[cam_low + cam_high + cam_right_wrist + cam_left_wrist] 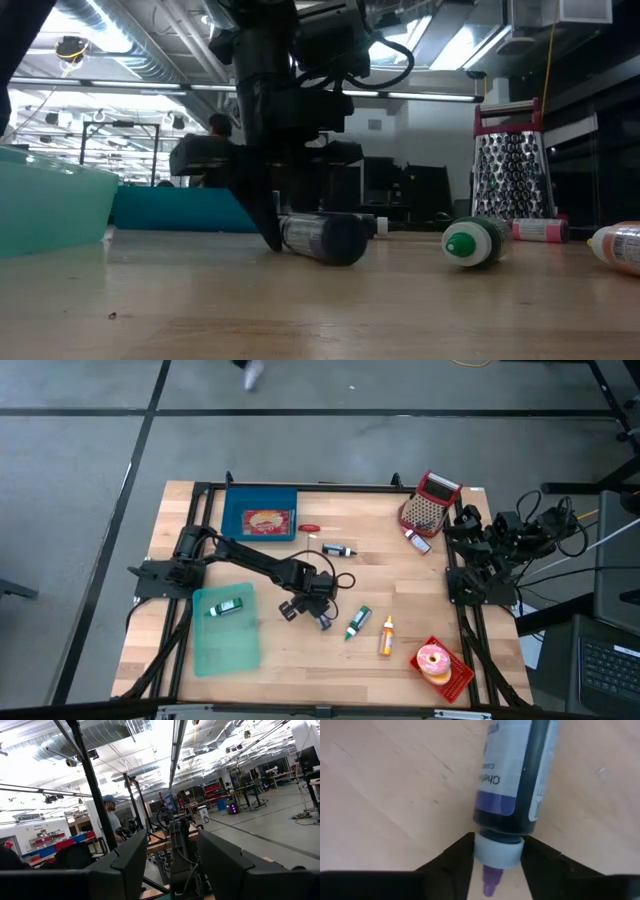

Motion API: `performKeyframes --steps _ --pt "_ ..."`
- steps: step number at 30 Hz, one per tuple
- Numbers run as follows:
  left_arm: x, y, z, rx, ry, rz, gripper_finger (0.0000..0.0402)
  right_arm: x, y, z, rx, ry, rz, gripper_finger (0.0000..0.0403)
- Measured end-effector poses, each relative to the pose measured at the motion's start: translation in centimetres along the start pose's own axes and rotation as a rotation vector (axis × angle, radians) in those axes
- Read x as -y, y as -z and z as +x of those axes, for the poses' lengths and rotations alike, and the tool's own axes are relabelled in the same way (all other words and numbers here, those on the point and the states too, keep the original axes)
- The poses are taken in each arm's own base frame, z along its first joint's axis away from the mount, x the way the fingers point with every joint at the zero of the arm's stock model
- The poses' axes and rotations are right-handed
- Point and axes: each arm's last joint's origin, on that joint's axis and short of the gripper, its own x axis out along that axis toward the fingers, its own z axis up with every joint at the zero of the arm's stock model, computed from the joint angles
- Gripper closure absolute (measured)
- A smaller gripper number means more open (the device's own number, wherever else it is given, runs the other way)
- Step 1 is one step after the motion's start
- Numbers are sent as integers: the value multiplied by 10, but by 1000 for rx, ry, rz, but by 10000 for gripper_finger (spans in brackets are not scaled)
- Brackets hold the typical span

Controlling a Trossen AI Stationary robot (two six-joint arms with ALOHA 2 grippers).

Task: Pick & Place Food Item
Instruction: Put the violet food coloring bottle into the green bin

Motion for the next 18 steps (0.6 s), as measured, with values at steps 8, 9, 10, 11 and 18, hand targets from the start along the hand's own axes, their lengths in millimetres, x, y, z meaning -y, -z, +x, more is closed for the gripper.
performKeyframes --steps 8,9,10,11,18 --pt "0 1 1 26 55 -307 290 0 0 0 -1 0 -17 222" --pt "-3 3 1 37 65 -386 290 0 0 0 -1 0 -20 222" --pt "-7 6 1 52 80 -471 290 0 0 0 -1 1 -24 222" --pt "-12 9 0 76 95 -560 290 0 0 0 -1 0 -27 222" --pt "-47 24 -42 285 13 -1043 290 0 2 0 -14 2 -34 222"
